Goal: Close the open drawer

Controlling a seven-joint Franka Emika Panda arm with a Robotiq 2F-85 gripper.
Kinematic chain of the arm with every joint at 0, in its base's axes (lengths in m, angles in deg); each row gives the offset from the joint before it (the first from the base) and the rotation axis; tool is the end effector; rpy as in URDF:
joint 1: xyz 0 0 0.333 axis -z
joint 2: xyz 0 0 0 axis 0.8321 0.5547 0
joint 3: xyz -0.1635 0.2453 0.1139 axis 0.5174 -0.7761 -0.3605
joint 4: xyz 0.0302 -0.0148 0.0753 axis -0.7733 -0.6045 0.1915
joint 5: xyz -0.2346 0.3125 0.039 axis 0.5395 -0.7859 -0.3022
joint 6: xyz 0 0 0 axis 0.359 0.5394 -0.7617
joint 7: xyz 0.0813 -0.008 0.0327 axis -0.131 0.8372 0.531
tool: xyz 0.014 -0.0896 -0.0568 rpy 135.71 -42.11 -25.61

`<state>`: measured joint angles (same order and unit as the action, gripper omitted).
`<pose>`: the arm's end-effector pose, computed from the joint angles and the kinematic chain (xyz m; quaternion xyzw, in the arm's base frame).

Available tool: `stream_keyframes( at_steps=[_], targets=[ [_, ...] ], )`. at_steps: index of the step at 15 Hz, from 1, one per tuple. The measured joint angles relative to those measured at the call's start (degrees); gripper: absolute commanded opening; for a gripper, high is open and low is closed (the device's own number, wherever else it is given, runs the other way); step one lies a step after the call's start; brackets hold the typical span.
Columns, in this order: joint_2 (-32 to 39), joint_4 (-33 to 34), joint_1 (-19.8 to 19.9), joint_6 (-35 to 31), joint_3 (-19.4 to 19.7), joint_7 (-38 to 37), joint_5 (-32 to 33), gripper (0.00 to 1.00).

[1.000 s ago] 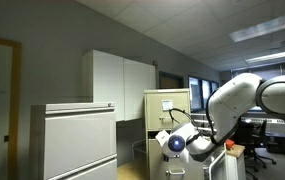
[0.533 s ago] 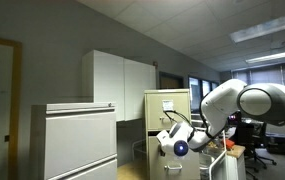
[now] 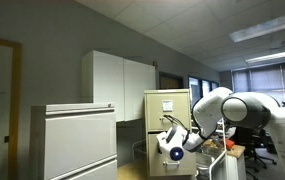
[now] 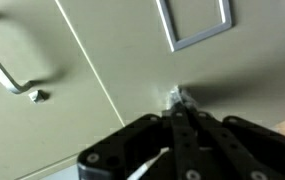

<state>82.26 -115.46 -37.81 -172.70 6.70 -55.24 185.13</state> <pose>0.6061 -0.1392 0.3806 0.7098 0.2243 0.4235 0.5163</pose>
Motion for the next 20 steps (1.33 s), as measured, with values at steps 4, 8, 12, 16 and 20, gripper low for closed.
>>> stream_keyframes(
  at_steps=[4, 8, 12, 16, 20],
  targets=[
    [3.61, 4.58, -1.96, 0.88, 2.52, -0.98, -2.36, 0.00],
    [6.06, 8.40, -2.54, 0.90, 3.45, -0.89, -7.12, 0.00],
    [6.76, 10.76, -2.58, 0.86, 3.88, 0.10, -14.00, 0.00],
    [6.75, 12.59, -2.73, 0.86, 4.68, 2.72, -23.31, 0.00],
    [6.77, 15.03, -2.72, -0.03, 5.64, 7.11, -38.76, 0.00]
  ],
)
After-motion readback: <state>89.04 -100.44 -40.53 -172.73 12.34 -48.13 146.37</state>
